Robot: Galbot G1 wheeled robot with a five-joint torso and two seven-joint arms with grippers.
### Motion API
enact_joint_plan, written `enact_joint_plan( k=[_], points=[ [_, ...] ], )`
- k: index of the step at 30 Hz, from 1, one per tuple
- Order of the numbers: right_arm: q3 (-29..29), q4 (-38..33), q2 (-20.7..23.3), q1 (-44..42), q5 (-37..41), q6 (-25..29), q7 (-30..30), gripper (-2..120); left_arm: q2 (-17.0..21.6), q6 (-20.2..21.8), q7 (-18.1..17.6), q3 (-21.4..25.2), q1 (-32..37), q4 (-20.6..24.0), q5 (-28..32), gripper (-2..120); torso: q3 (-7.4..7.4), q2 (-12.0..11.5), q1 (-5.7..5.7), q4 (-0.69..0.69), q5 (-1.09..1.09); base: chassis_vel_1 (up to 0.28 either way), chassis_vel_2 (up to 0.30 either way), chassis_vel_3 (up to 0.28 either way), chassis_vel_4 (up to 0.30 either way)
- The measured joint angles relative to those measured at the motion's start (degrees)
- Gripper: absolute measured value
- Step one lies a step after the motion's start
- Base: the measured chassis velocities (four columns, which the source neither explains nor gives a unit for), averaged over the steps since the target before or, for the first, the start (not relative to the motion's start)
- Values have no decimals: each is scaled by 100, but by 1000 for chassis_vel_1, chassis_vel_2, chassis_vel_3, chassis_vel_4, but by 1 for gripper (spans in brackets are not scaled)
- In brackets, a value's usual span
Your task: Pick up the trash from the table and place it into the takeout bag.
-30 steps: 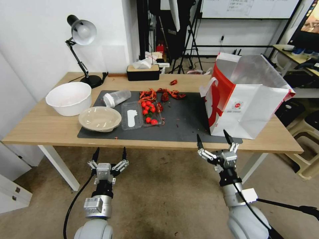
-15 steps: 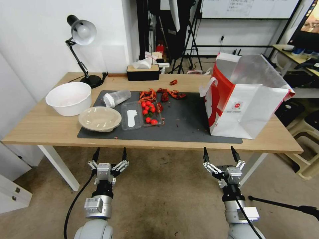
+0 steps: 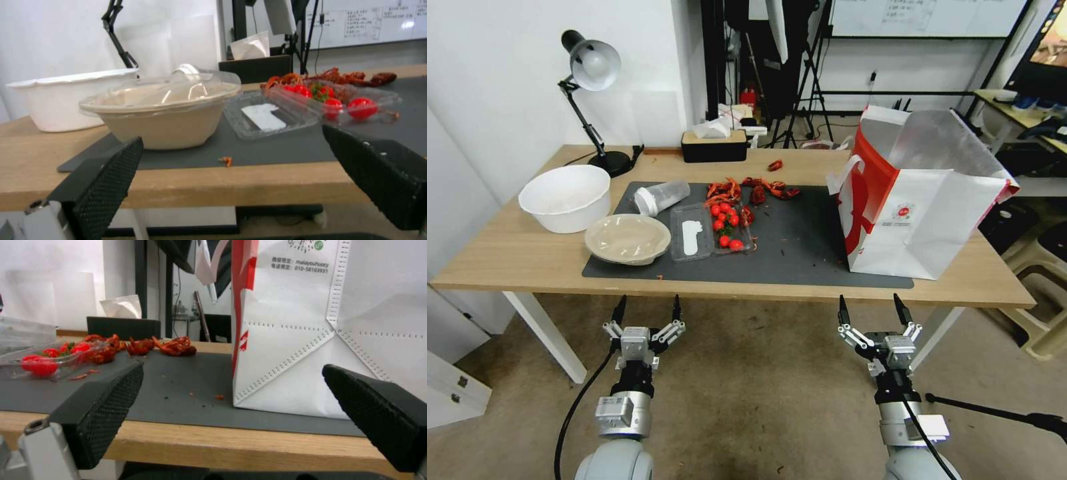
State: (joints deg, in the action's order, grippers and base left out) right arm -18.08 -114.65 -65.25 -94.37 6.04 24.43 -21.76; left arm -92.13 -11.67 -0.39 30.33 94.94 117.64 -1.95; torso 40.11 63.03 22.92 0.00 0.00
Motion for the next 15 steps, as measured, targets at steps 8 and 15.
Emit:
enact_joint_plan(
  k=[8, 15],
  points=[
    [-12, 1, -2, 27, -9, -1, -13, 100, 35, 588, 33, -48, -288, 217, 1182, 100, 0, 0, 0, 0, -1, 0, 0, 0, 0],
    [35, -16, 19, 182, -25, -54, -17, 100, 390, 2016, -375, 5, -728, 693, 3256, 100, 0, 0, 0, -1, 0, 0, 0, 0, 0]
  ],
)
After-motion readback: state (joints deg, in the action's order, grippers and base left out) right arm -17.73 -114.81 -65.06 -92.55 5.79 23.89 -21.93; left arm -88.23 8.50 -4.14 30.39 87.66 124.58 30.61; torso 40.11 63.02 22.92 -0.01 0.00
